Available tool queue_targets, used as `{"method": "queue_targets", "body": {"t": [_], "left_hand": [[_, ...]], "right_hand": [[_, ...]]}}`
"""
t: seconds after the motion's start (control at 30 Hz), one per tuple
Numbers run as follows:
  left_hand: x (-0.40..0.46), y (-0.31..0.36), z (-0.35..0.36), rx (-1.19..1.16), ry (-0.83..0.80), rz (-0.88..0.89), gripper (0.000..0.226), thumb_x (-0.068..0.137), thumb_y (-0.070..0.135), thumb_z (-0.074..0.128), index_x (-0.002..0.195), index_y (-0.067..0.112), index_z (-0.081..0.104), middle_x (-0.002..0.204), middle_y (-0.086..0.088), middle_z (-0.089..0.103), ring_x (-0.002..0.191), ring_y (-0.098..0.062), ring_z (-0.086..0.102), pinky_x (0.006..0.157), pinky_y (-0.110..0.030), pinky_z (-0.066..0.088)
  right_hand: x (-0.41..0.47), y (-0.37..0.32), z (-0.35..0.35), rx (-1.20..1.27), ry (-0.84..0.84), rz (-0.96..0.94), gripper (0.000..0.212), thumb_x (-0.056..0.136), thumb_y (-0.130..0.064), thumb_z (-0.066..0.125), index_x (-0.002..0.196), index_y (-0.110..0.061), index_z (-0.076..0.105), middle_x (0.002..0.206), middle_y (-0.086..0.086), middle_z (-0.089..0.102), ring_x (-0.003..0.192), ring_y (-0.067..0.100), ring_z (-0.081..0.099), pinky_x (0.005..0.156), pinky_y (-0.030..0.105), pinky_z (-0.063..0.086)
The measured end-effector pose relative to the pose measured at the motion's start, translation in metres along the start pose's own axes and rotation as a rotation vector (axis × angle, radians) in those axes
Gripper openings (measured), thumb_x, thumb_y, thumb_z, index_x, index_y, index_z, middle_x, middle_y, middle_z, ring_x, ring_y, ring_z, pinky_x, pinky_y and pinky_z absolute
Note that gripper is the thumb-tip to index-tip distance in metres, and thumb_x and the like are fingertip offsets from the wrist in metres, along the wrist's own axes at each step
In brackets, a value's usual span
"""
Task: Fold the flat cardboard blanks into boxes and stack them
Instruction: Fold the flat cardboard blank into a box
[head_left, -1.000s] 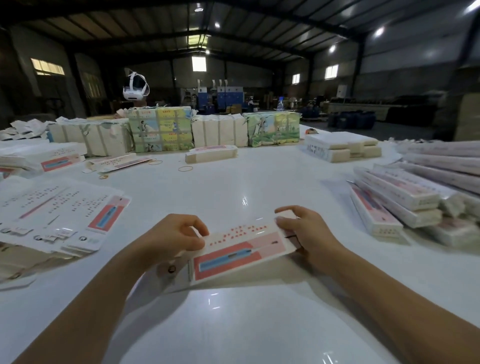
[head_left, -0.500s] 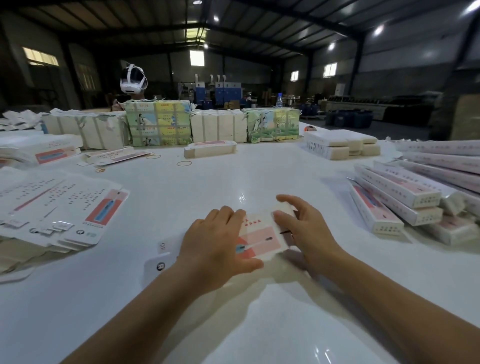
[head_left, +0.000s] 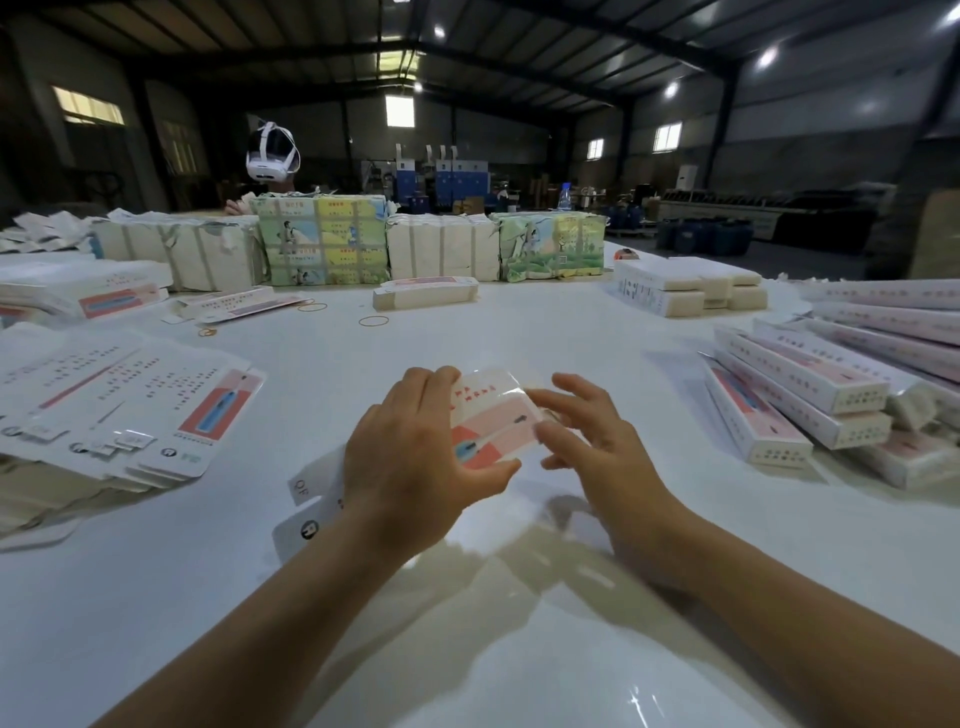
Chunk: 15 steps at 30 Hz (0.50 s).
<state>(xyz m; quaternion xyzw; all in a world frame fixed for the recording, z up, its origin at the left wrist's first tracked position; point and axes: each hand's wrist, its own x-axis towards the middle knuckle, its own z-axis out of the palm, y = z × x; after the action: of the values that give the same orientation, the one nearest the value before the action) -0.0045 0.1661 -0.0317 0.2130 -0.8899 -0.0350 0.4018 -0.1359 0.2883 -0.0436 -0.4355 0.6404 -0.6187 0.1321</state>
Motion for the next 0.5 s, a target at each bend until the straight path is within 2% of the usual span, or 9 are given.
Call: {"method": "queue_targets", "body": {"t": [0.03, 0.1, 0.17, 0.27, 0.37, 0.43, 0.5], "left_hand": [[0.000, 0.001, 0.000, 0.017, 0.002, -0.005, 0.086, 0.061, 0.063, 0.072, 0.126, 0.010, 0.052, 0.100, -0.006, 0.058, 0.079, -0.015, 0.049, 0.061, -0.027, 0.049], [0.000, 0.000, 0.000, 0.049, -0.021, -0.012, 0.085, 0.062, 0.060, 0.075, 0.126, 0.010, 0.051, 0.100, -0.007, 0.058, 0.078, -0.014, 0.044, 0.062, -0.027, 0.047], [-0.001, -0.001, 0.000, 0.063, -0.057, -0.001, 0.085, 0.064, 0.061, 0.073, 0.128, 0.011, 0.049, 0.103, -0.005, 0.057, 0.080, -0.012, 0.043, 0.064, -0.027, 0.047], [-0.001, -0.003, 0.000, 0.082, -0.102, 0.053, 0.084, 0.066, 0.064, 0.070, 0.129, 0.014, 0.047, 0.107, -0.002, 0.056, 0.079, -0.011, 0.042, 0.068, -0.025, 0.047], [0.003, -0.005, -0.004, 0.058, -0.117, 0.096, 0.073, 0.065, 0.059, 0.073, 0.120, 0.015, 0.055, 0.102, -0.001, 0.059, 0.073, -0.017, 0.049, 0.066, -0.029, 0.047], [0.005, -0.009, -0.007, 0.012, -0.136, 0.101, 0.062, 0.067, 0.053, 0.075, 0.115, 0.017, 0.058, 0.099, -0.001, 0.062, 0.071, -0.021, 0.054, 0.064, -0.030, 0.047], [0.005, -0.013, -0.008, -0.044, -0.182, 0.085, 0.060, 0.070, 0.052, 0.074, 0.119, 0.021, 0.056, 0.103, 0.003, 0.062, 0.076, -0.019, 0.057, 0.068, -0.030, 0.051]], "right_hand": [[0.001, -0.001, 0.001, 0.157, -0.054, 0.084, 0.024, 0.092, -0.024, 0.059, 0.109, -0.040, 0.066, 0.138, -0.012, 0.046, 0.110, 0.008, 0.057, 0.086, 0.027, 0.053], [0.002, -0.003, 0.000, 0.412, -0.155, 0.186, 0.029, 0.082, -0.016, 0.068, 0.103, -0.035, 0.070, 0.121, 0.001, 0.065, 0.101, 0.016, 0.065, 0.088, 0.038, 0.052], [0.004, -0.004, -0.001, 0.482, -0.204, 0.204, 0.031, 0.071, -0.011, 0.073, 0.098, -0.026, 0.070, 0.108, 0.005, 0.071, 0.097, 0.022, 0.067, 0.083, 0.039, 0.053], [0.004, 0.000, -0.003, 0.339, -0.238, 0.187, 0.021, 0.068, -0.014, 0.070, 0.086, -0.024, 0.071, 0.098, 0.010, 0.073, 0.086, 0.026, 0.064, 0.078, 0.033, 0.053], [0.000, 0.000, -0.002, 0.197, -0.337, 0.110, 0.027, 0.071, -0.015, 0.067, 0.093, -0.030, 0.074, 0.090, 0.002, 0.073, 0.081, 0.016, 0.063, 0.077, 0.030, 0.052], [-0.001, -0.002, -0.001, 0.107, -0.317, 0.048, 0.027, 0.074, -0.016, 0.065, 0.092, -0.034, 0.073, 0.084, -0.006, 0.071, 0.078, 0.010, 0.061, 0.075, 0.027, 0.052], [-0.002, -0.003, 0.000, 0.042, -0.250, 0.017, 0.022, 0.076, -0.020, 0.065, 0.087, -0.036, 0.073, 0.082, -0.007, 0.071, 0.075, 0.008, 0.064, 0.069, 0.022, 0.052]]}}
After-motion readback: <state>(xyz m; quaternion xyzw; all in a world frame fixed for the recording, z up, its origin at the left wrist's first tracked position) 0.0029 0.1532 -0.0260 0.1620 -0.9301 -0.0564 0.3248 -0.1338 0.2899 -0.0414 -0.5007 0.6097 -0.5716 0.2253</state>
